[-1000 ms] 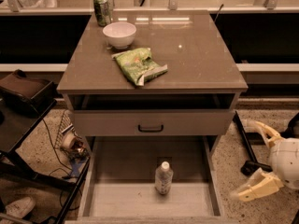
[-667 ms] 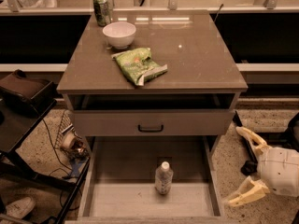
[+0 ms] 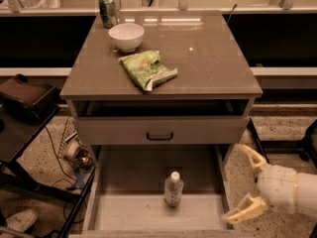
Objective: Pick blue plastic bottle from middle drawer and place on counter
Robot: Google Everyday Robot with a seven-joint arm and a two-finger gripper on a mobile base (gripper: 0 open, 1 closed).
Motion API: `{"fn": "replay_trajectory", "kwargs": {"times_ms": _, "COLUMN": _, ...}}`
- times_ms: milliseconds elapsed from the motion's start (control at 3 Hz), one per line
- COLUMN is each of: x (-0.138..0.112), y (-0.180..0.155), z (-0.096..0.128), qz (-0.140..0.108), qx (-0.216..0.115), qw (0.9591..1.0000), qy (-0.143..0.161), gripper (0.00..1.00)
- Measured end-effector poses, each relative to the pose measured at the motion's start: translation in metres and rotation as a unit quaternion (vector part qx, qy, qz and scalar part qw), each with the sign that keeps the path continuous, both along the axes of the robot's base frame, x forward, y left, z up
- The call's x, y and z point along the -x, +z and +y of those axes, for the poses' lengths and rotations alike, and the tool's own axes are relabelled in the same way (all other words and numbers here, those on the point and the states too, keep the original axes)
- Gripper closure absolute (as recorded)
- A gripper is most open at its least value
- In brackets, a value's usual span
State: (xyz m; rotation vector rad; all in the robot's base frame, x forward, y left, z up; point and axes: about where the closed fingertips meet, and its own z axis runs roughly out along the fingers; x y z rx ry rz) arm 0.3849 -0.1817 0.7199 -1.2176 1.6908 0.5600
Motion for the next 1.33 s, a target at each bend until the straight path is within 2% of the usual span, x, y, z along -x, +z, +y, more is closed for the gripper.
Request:
{"fn": "replay_trajectory", "kwargs": {"times_ms": 333, "x": -0.007, "y": -0.054, "z": 0.031, "qz": 0.018, "qx": -0.052, "qw": 0.9982, "qy": 0.025, "gripper": 0.0}}
{"fn": "replay_trajectory", "kwargs": {"times_ms": 667, "x": -0.015, "y": -0.113, "z": 0.061, "qz": 0.035, "qx": -0.093, "qw": 0.9936, "qy": 0.054, "gripper": 0.0}}
{"fn": "replay_trajectory", "kwargs": {"times_ms": 1000, "x": -0.029, "y": -0.159, "z": 0.092, "qz": 0.047, "qx": -0.118, "qw": 0.9883, "qy": 0.085, "gripper": 0.0}}
{"fn": "replay_trajectory", "kwargs": {"times_ms": 1333, "x": -0.033, "y": -0.16, "z": 0.093, "qz": 0.044, "qx": -0.119, "qw": 0.9881, "qy": 0.087, "gripper": 0.0}}
